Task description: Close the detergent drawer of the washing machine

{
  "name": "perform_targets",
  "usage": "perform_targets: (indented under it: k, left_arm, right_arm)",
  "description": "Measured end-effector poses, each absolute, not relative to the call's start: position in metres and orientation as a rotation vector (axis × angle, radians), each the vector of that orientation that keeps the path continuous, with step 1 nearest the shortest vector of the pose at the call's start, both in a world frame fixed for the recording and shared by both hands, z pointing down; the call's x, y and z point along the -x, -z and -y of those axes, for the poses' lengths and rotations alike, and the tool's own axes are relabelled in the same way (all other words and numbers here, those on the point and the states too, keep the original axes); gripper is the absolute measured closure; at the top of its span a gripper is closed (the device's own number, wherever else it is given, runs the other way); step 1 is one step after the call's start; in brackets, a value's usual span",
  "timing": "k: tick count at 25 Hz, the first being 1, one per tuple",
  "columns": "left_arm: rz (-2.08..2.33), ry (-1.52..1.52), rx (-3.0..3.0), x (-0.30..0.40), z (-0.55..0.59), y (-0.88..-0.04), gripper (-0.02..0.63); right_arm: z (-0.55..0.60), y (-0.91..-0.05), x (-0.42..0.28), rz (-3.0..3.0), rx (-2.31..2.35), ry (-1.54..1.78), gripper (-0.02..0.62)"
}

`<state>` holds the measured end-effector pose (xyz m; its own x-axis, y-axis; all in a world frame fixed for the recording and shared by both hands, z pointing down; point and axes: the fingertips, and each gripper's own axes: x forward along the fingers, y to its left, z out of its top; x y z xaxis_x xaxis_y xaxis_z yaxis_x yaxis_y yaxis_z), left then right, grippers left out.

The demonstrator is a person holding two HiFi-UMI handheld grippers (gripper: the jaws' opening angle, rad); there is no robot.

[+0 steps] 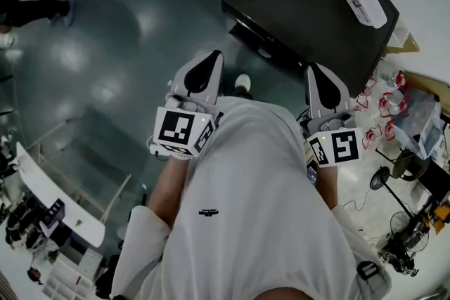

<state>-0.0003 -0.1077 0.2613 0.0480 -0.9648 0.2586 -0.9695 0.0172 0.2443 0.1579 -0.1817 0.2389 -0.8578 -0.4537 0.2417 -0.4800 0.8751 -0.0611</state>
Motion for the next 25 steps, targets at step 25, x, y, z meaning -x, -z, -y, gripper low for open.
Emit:
perform_targets:
  k: [25]
  left_arm:
    - [2.022,0.037,-1.974,-0.006,0.085,-0.246,0.588]
  right_arm:
    - [0.162,-0.229,-0.169,2.864,-0.730,-0.156,0.595]
